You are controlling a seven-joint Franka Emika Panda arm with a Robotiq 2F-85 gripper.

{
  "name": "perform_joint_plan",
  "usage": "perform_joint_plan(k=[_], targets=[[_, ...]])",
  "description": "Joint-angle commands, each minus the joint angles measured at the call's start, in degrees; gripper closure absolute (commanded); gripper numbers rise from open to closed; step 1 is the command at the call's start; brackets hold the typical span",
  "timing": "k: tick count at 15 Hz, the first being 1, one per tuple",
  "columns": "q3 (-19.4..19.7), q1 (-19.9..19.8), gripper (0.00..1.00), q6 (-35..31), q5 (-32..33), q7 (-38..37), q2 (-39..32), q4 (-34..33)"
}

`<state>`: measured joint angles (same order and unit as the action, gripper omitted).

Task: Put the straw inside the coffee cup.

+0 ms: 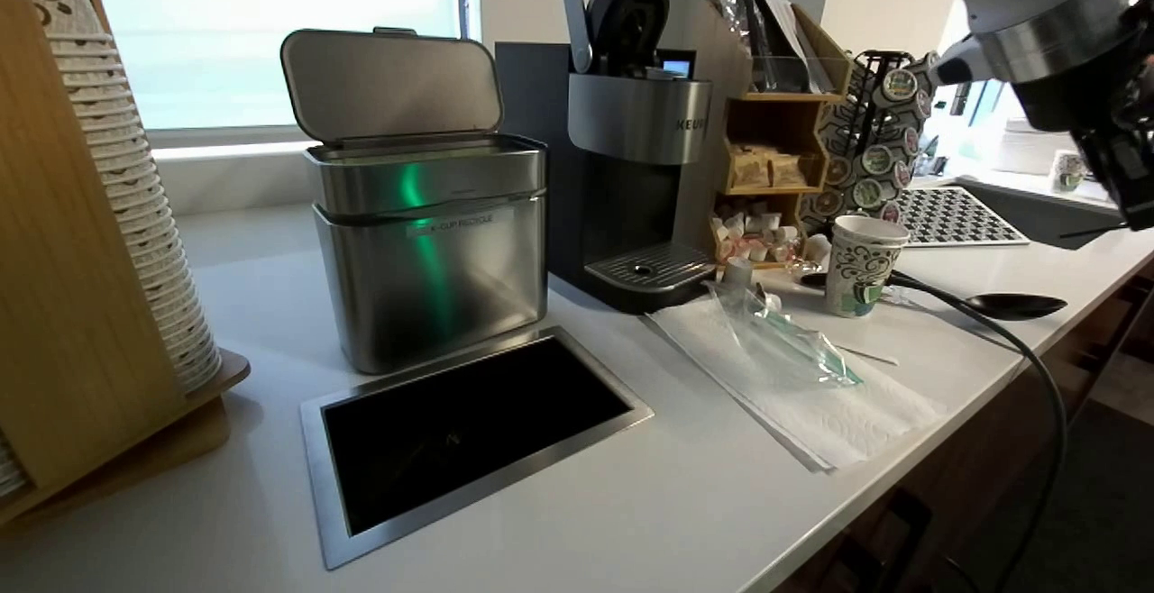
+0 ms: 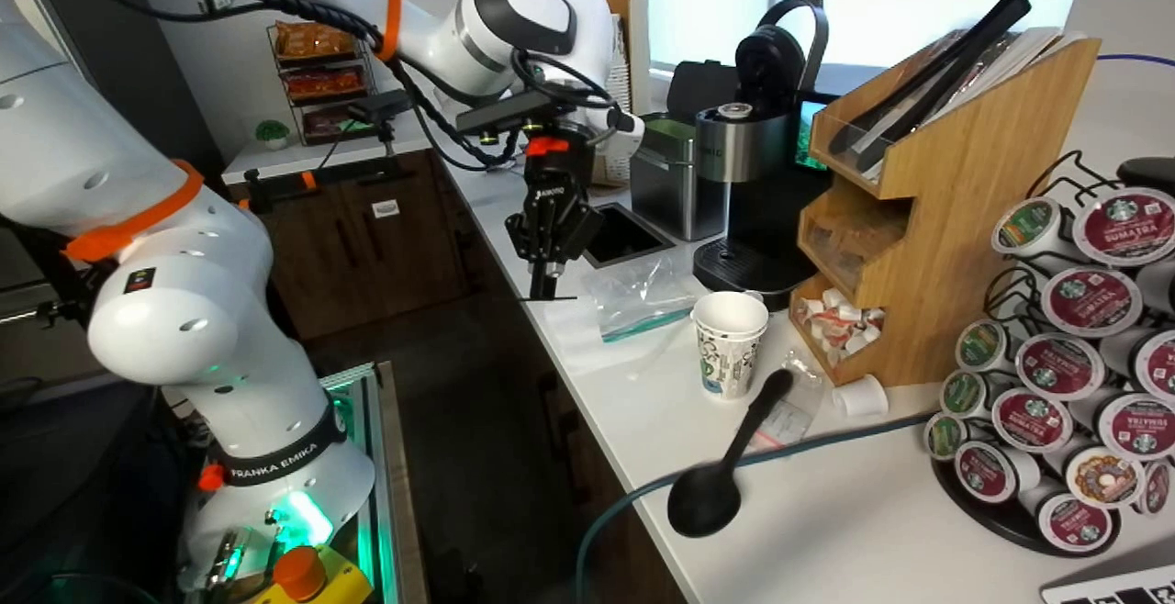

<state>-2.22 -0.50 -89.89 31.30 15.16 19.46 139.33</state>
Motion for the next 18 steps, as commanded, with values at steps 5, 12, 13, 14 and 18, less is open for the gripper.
perform_joint_plan(k=[5,12,13,14,18], targets=[[1.6,1.7,0.99,0.6,1.2,1.9,-3.3,-2.5],[3.5,0.5,0.99,6.4,17.5,16.4,-5.5,-1.6],[4.0,0.0,0.99,8.8,20.4,16.5,-6.1,-2.2],[4.6,-0.3,0.99,10.5,23.8,18.3,-6.1,-2.5],[6.1,0.3,0.96,8.6,27.5,20.7,-6.0,-2.7]])
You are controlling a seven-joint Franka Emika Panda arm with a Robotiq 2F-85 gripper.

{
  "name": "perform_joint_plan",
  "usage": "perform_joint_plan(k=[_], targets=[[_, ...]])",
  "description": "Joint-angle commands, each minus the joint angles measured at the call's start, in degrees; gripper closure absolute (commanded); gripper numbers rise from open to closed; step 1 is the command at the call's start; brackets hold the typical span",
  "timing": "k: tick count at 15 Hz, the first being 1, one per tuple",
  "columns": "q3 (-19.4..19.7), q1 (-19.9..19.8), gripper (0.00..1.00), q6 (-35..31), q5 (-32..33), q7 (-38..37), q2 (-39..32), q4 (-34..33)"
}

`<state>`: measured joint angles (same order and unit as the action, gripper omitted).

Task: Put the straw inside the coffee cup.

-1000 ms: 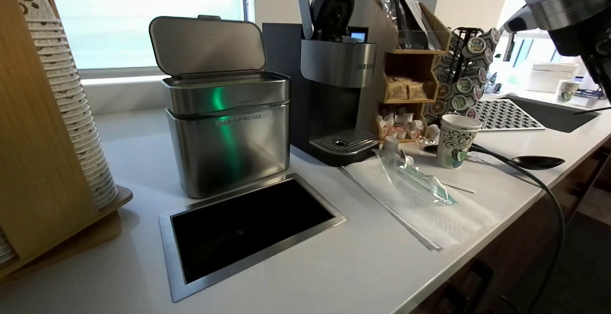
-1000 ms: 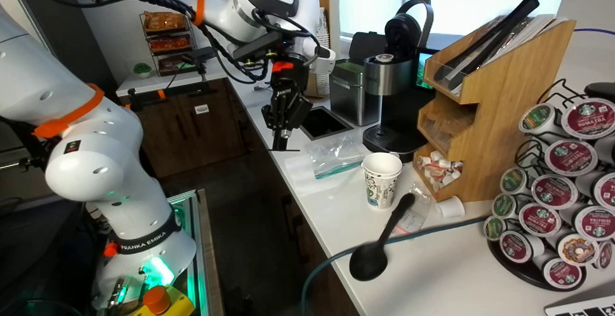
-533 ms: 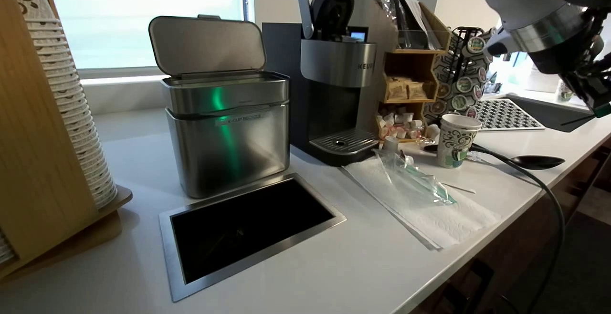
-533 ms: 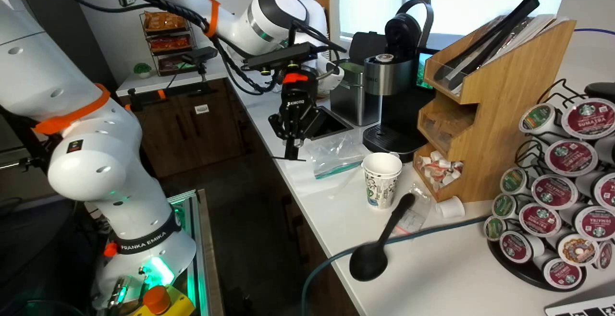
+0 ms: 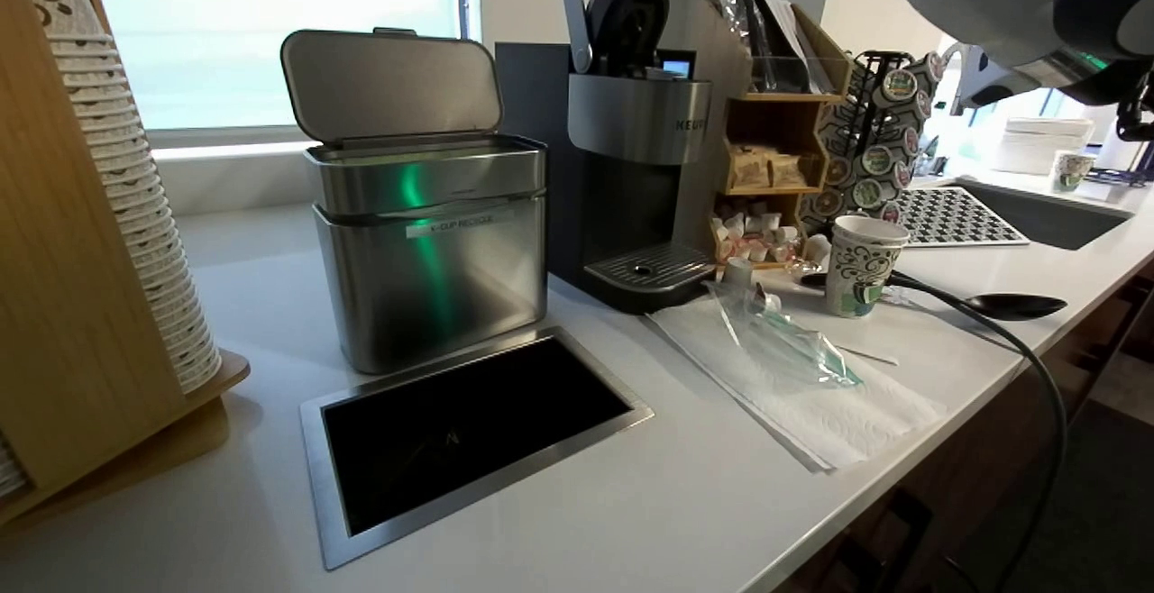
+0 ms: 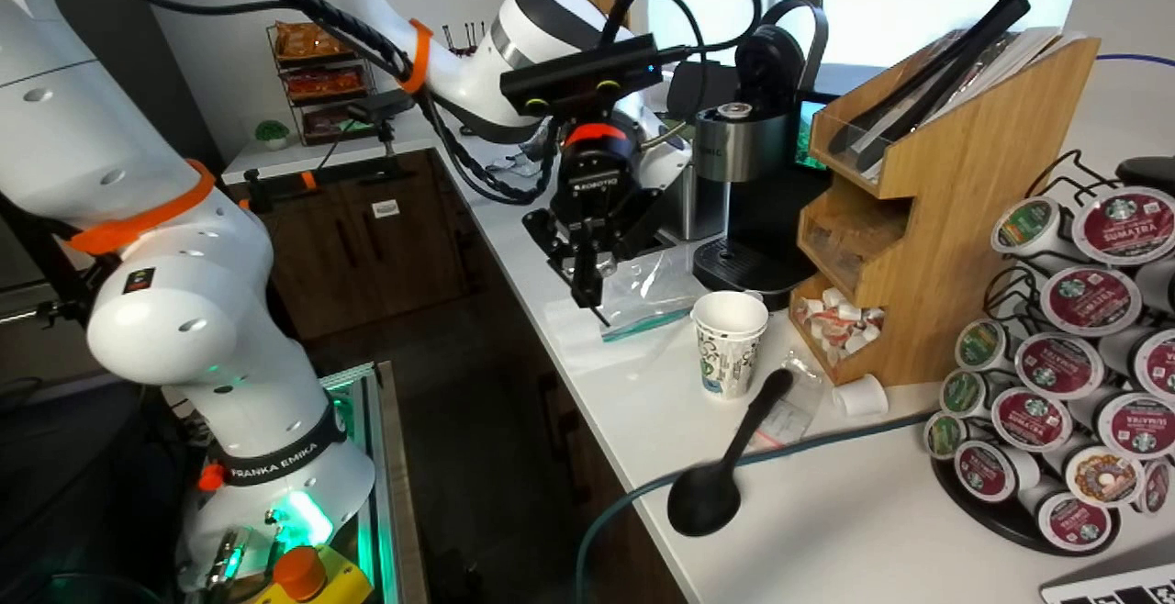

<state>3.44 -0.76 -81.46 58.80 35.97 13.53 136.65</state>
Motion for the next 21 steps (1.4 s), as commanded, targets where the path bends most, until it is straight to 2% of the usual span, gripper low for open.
perform_joint_plan(k=[1,6,10,12,17,19,21], targets=[[0.7,0.5,0.96,-0.6,1.0,1.1,-0.1,-0.5],[-0.5,1.5,0.99,-0.5,3.9,3.3,-2.1,-0.9],[-1.3,2.5,0.99,-2.9,8.8,10.7,-4.8,-0.9],[-1.3,2.6,0.99,-7.8,12.4,13.4,-5.6,-1.0],[-2.7,3.3,0.99,-20.6,20.6,12.1,-6.5,-0.7],[-3.7,3.8,0.99,-23.1,20.7,12.2,-7.0,-0.8],[-4.9,4.6,0.99,-23.0,18.8,13.1,-6.8,-0.1]])
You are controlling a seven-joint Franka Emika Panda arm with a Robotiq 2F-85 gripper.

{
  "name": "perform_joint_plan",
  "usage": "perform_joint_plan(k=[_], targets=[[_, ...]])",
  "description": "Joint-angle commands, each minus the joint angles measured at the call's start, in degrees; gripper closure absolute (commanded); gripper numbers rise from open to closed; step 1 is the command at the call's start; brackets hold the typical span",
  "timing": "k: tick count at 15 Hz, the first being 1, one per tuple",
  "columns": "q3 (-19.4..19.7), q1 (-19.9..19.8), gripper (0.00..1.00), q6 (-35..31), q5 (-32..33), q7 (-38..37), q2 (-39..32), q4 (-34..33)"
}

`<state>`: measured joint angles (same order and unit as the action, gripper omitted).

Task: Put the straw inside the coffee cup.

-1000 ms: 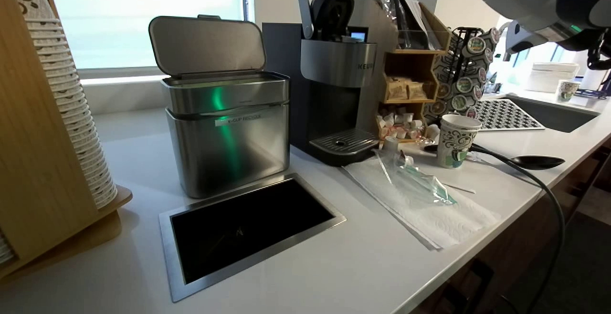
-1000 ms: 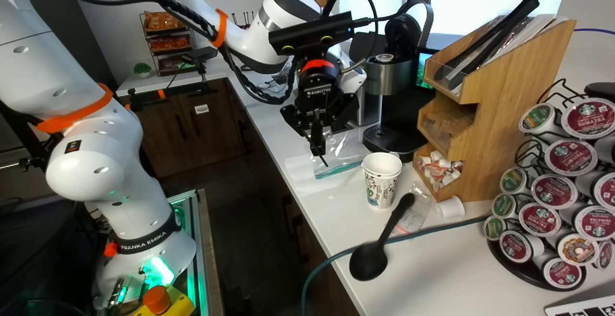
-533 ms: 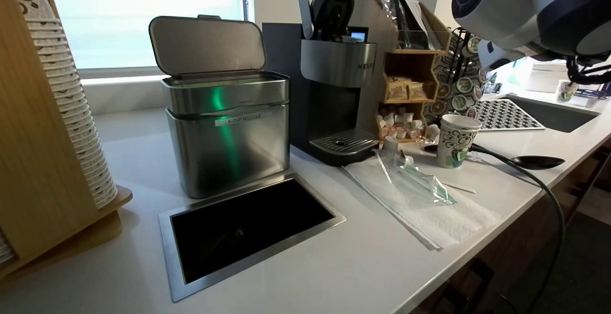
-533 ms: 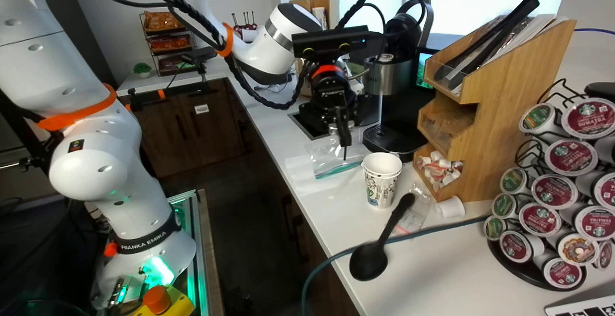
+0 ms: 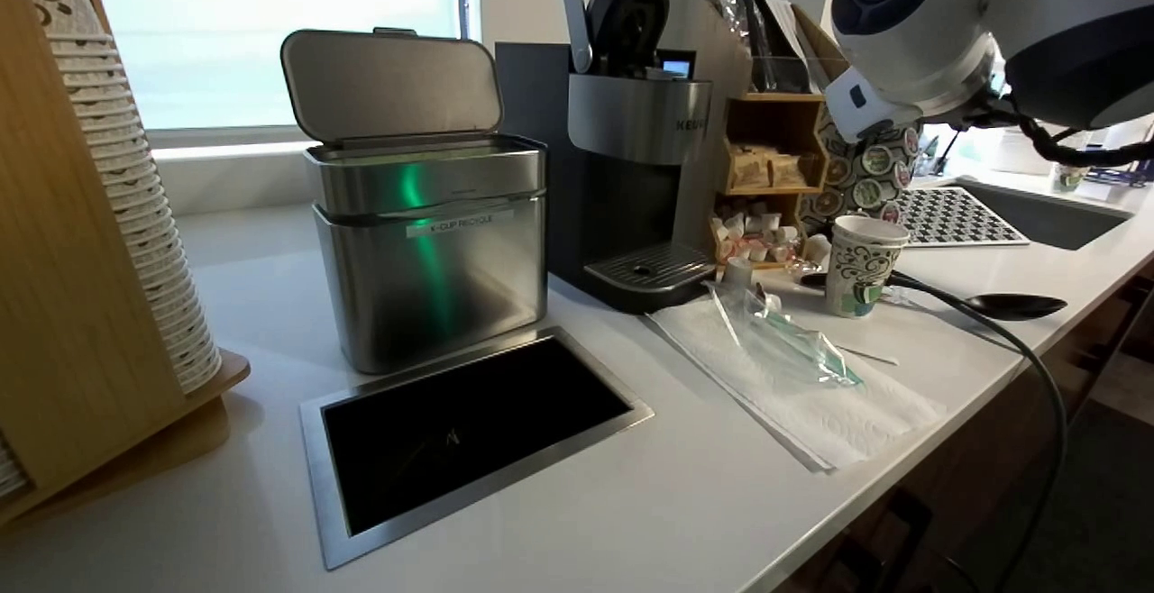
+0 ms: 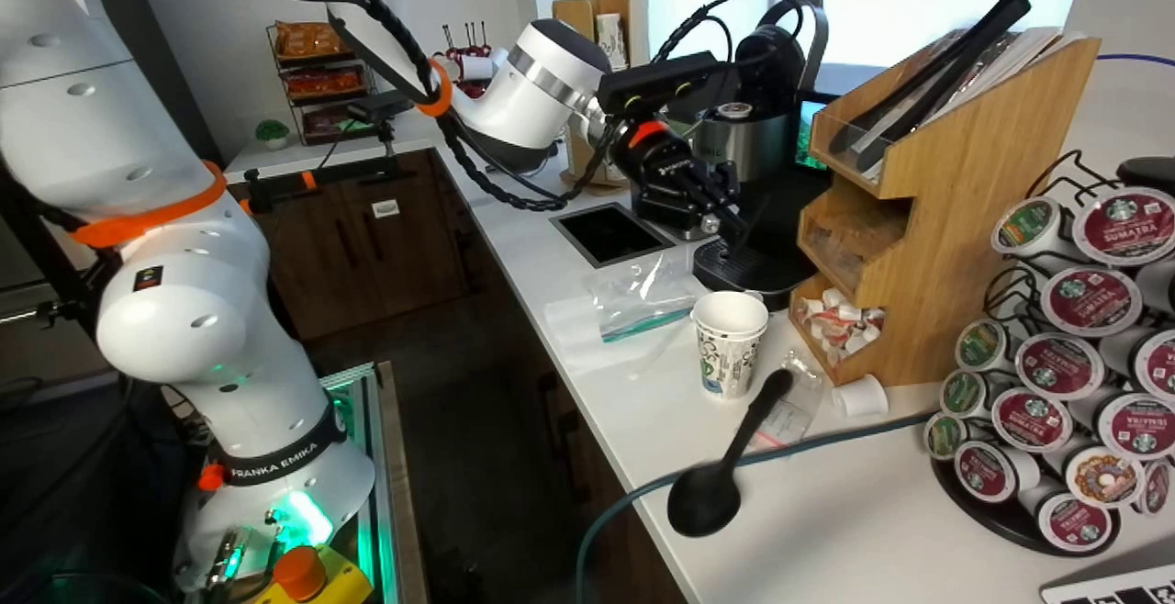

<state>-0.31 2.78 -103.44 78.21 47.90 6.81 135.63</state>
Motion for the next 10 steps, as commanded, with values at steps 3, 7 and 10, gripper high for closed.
perform_joint_plan(k=[3,7,10], targets=[[-1.1,0.5,0.96,-0.1,-0.2,0.1,-0.4,0.0],[-0.9,0.6,0.99,-2.1,-0.2,-0.5,-3.2,-1.2],[-1.4,0.7,0.99,-4.1,0.0,-0.6,-6.4,-2.4]])
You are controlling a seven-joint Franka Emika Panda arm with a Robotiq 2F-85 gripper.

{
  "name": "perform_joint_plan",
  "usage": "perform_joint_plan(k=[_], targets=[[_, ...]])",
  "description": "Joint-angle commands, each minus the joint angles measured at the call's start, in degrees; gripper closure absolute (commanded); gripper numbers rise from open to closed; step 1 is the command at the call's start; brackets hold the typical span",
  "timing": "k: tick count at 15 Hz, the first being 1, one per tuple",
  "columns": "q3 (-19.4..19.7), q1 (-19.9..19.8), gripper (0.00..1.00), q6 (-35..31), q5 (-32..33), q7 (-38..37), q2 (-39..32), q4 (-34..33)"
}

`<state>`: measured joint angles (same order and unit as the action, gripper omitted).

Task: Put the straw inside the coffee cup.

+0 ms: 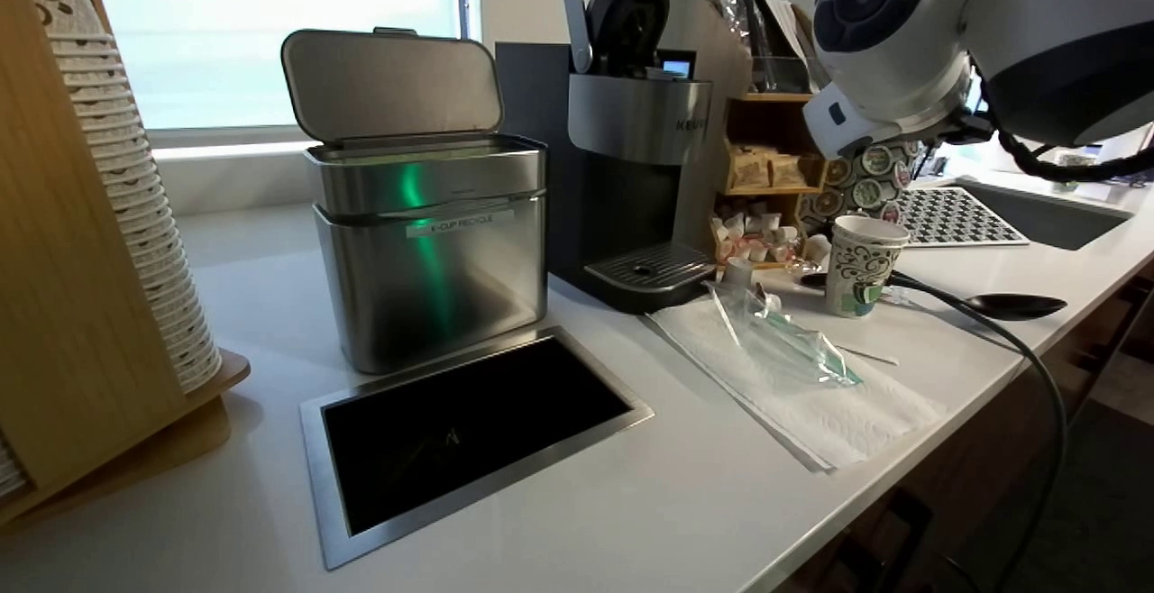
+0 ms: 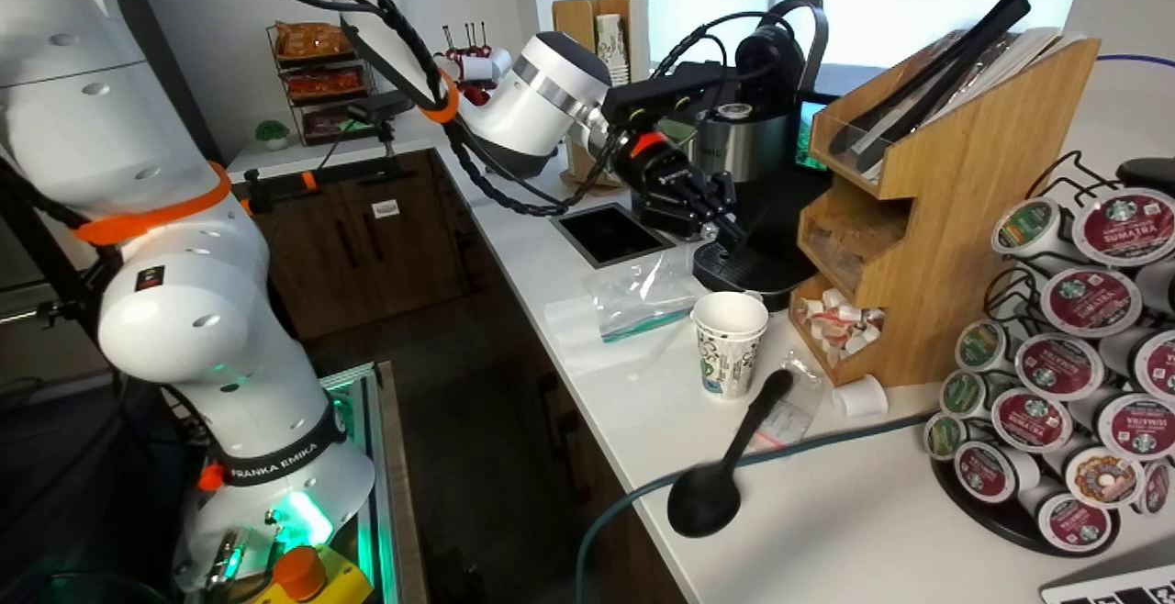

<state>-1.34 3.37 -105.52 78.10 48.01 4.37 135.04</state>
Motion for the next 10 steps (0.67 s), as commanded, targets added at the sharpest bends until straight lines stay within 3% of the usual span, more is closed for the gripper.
perform_joint_plan(k=[1,8,9,10], targets=[[-0.5,0.0,0.99,-2.5,-0.1,-0.3,-5.0,-2.2],[-1.3,-0.5,0.99,-2.5,-1.8,1.5,-10.6,-4.6],[-1.4,-0.4,0.72,-2.1,-2.1,2.6,-11.5,-5.1],[-1.5,-0.4,0.69,-2.0,-2.4,3.3,-11.9,-5.3]])
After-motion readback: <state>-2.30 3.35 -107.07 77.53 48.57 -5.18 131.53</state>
